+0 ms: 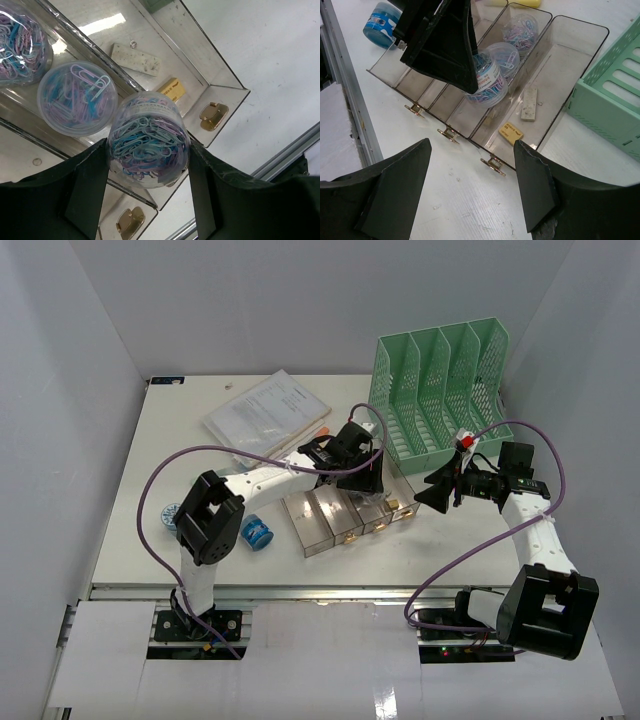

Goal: Organize the desk

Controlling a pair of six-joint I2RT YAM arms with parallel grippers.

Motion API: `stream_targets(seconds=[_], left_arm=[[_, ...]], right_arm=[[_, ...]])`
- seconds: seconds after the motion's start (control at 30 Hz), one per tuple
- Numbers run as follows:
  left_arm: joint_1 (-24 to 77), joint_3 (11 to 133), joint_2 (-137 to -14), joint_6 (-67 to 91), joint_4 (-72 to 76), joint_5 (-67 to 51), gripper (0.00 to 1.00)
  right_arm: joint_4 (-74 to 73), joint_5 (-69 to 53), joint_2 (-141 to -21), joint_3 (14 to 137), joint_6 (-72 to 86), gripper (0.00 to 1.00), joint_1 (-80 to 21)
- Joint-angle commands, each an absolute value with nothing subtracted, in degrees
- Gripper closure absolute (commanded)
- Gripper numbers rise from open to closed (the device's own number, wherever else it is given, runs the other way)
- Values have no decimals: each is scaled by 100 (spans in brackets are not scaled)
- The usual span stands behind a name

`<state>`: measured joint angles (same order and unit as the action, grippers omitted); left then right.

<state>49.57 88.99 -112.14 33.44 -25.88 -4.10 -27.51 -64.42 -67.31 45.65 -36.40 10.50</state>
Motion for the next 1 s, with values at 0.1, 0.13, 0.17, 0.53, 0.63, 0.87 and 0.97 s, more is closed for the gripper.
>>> stream_targets(seconds=[0.1,0.13,0.17,0.53,0.63,0.87,0.97], left_arm=[[5089,8924,-10734,3099,-2848,-249,22],[5098,8921,-10707,3083,-2862,-241,20],[5104,8917,-10686,3062,-2869,-254,18],[5142,8724,-10272,2902,-2874,-160,6],[5142,8562,-9906,2799,-2874,230,6],[5109,7168,-7875,2087,-2780,1600,2],[5087,6394,-6872,1867,-2741,2427,2]], right_arm=[[-2722,-6513,-6809,4679,-3683,26,1072],[-2719,-6513,-6817,4676,-3683,26,1072],[-2718,-6515,-6820,4672,-3687,26,1072],[-3813,-7318,-6868,4792,-4996,23,1028],[-4132,-7302,-6853,4819,-5528,22,776],[-3735,-5729,-6862,5031,-5131,22,-740],[-3527,-4970,-6946,5149,-4848,22,-1641]])
